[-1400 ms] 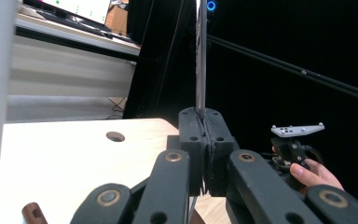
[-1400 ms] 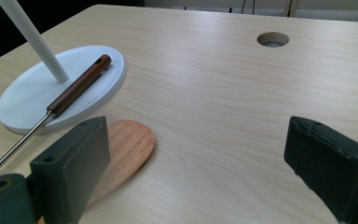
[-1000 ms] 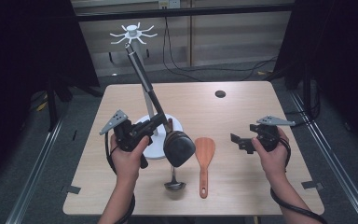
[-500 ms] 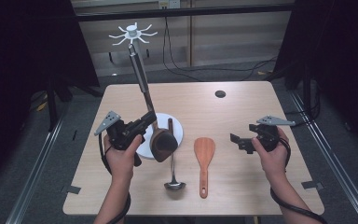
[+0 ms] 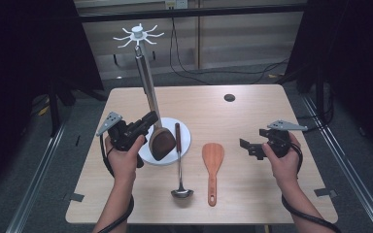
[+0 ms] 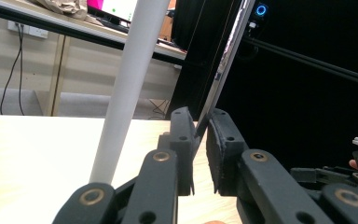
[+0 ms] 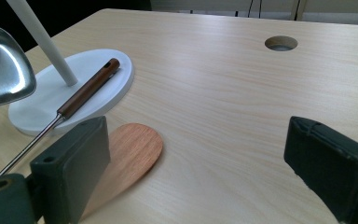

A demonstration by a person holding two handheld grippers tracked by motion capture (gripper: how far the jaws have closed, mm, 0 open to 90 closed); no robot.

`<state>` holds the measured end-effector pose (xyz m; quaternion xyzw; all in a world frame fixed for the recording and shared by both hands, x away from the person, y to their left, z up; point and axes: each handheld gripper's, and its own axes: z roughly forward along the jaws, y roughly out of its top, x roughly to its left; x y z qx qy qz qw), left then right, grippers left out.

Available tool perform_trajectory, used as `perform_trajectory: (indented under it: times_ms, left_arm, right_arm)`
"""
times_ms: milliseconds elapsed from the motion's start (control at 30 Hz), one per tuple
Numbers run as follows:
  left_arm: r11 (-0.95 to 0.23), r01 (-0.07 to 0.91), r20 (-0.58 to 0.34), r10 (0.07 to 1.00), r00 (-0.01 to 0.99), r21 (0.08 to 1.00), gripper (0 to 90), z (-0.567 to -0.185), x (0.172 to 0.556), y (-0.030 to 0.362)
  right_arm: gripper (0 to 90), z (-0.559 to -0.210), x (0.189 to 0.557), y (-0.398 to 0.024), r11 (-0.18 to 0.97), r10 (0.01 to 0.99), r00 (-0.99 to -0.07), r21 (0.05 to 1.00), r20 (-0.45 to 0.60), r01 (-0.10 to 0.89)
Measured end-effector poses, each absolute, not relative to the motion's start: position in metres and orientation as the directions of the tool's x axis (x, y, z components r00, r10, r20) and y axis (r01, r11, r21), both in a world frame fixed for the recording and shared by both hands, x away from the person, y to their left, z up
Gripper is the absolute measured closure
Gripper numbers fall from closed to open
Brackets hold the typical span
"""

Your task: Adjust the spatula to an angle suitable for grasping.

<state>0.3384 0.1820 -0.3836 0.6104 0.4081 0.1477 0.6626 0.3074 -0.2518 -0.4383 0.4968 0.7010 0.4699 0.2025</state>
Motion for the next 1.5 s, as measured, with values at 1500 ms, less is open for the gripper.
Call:
perform_trajectory:
  times_ms: [1500]
  left_arm:
    - [0.214,0.114,-0.238,0.752,0.615,0.970,75.6,-0.345,0.333,0.186]
  right_arm:
    - [6.7,-0.436,0.307,-0.253,0.070,0.887,-0.428,0.865,0.174,0.496]
